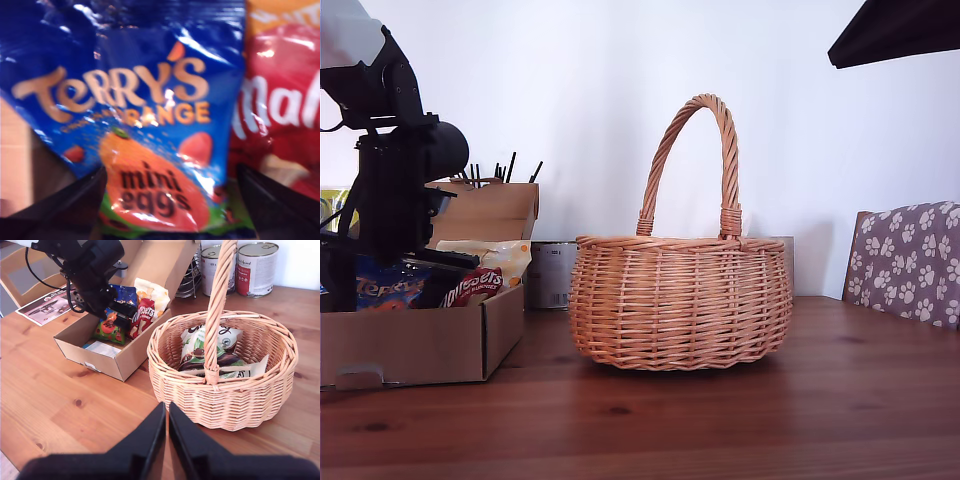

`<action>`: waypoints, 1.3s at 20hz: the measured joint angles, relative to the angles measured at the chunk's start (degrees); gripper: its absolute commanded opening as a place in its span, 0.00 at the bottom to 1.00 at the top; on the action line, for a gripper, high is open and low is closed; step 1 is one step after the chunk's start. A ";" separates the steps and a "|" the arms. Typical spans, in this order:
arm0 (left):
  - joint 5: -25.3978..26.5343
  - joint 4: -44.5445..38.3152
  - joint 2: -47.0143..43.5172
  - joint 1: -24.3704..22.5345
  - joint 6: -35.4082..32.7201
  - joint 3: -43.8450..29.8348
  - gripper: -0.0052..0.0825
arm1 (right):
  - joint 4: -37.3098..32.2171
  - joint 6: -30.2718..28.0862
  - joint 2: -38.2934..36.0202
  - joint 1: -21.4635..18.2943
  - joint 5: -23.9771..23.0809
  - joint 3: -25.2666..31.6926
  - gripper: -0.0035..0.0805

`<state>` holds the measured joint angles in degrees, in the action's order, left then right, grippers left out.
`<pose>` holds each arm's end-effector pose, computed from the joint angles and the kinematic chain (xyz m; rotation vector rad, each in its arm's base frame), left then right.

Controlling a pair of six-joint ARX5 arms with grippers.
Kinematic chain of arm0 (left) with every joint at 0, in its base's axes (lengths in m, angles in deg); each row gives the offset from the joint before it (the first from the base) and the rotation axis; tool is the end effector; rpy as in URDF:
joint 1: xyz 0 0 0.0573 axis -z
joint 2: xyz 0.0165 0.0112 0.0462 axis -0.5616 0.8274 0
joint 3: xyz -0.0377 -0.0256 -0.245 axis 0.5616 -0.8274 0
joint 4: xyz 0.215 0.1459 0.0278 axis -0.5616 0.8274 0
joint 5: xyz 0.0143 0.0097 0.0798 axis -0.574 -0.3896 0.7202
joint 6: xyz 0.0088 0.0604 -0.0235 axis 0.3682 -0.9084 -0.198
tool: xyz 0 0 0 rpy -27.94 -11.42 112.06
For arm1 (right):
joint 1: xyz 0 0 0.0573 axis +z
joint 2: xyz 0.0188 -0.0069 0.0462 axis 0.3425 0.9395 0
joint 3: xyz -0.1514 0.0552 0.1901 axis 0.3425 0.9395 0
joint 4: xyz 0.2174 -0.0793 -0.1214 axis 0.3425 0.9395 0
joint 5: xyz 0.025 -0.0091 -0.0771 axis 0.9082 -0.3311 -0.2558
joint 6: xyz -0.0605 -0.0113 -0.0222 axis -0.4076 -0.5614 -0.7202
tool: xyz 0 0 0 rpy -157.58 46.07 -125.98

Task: Move the bags of Easter eggs from the cardboard box on the left into the woven basket on the right side.

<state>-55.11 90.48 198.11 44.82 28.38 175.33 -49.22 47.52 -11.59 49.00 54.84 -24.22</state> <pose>0.4247 -0.0649 0.1421 0.0933 1.1457 0.2539 0.1606 0.1010 0.2558 -0.0230 0.3598 0.7201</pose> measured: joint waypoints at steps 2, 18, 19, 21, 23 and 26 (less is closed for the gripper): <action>0.48 -1.25 0.00 -0.28 0.00 0.00 0.88 | 0.02 0.00 0.00 0.00 0.00 0.00 0.03; -1.29 -0.42 1.81 -1.44 -0.09 0.17 0.16 | 0.02 0.00 0.00 0.00 0.00 0.00 0.03; -1.66 -0.42 1.84 -1.44 -0.09 0.17 0.13 | 0.02 0.00 0.00 0.00 0.00 0.00 0.03; -1.79 -0.37 1.81 -1.44 -0.13 0.24 0.13 | 0.02 0.00 0.00 0.00 0.00 0.00 0.03; -1.99 -0.13 1.81 -1.44 -0.70 0.90 0.13 | 0.02 0.00 0.00 0.00 0.00 0.00 0.03; -2.45 2.84 1.81 -1.51 -0.81 1.86 0.13 | 0.00 0.00 0.00 0.00 0.00 0.00 0.03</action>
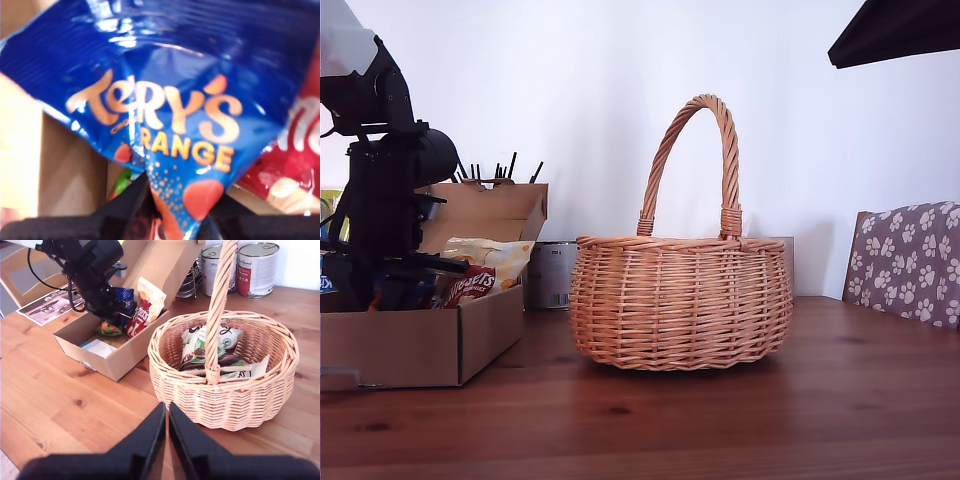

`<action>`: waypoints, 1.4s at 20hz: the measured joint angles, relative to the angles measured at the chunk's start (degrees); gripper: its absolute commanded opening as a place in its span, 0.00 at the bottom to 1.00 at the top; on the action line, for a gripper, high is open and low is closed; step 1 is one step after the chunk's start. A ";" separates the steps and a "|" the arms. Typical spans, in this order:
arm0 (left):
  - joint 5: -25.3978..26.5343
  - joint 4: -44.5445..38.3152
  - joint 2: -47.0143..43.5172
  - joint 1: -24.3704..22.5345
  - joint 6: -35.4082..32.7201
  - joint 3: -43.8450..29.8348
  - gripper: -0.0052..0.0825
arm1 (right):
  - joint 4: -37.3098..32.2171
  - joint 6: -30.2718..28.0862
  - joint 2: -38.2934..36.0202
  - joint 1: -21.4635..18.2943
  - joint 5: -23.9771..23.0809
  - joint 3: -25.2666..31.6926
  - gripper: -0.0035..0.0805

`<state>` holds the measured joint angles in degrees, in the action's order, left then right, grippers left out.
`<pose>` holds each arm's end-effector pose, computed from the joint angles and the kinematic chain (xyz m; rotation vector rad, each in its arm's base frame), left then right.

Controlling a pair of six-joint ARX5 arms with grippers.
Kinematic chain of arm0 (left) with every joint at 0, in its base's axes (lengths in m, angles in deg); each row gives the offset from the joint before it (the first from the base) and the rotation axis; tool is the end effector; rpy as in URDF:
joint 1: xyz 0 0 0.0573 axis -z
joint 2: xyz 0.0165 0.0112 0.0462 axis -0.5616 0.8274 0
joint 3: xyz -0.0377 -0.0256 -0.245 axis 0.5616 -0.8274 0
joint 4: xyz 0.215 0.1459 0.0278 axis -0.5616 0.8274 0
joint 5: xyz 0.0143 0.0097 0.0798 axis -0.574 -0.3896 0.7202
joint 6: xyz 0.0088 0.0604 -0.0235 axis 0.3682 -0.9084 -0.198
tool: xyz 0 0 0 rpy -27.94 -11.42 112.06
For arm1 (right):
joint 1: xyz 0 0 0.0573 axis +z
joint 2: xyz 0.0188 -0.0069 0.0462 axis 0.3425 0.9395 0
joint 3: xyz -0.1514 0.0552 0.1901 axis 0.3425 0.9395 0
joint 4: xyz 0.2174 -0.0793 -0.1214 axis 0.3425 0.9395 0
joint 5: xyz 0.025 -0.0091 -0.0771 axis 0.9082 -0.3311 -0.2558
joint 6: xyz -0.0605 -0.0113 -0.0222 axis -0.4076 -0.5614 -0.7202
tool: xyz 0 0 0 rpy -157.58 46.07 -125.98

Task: Move the bags of Easter eggs from the cardboard box on the left into the woven basket on the right side.

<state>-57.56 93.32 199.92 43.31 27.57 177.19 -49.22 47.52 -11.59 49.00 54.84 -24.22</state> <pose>0.4279 -0.0559 0.1360 0.0782 1.2066 0.2368 0.1606 0.1010 0.2558 -0.0230 0.3598 0.7201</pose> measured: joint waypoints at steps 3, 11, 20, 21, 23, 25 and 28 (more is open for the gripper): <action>-0.42 3.63 -0.94 0.22 -0.68 -0.04 0.13 | 0.02 0.00 0.00 0.00 0.00 0.00 0.03; -8.76 10.93 -17.35 1.01 -2.73 -0.79 0.13 | 0.00 0.00 0.00 0.00 0.00 0.00 0.03; -36.11 -3.76 -22.47 14.84 -16.37 -0.70 0.13 | -0.09 0.00 0.00 0.00 0.00 0.00 0.03; -37.46 -7.63 -21.09 16.55 -17.38 -0.70 0.13 | -0.11 0.00 -0.02 0.00 0.00 0.00 0.03; -39.08 -16.35 -17.86 19.45 -17.90 -0.72 0.13 | -0.11 0.00 0.00 0.00 0.00 0.00 0.03; -39.54 -23.08 -14.47 20.92 -17.81 -0.72 0.13 | -0.11 0.00 0.00 0.00 0.00 0.00 0.03; -39.45 -28.37 -9.53 21.75 -17.09 -0.72 0.13 | -0.09 0.00 0.00 0.00 0.00 0.00 0.03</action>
<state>-97.01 64.95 190.39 65.06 10.48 176.47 -49.31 47.52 -11.59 49.00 54.84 -24.22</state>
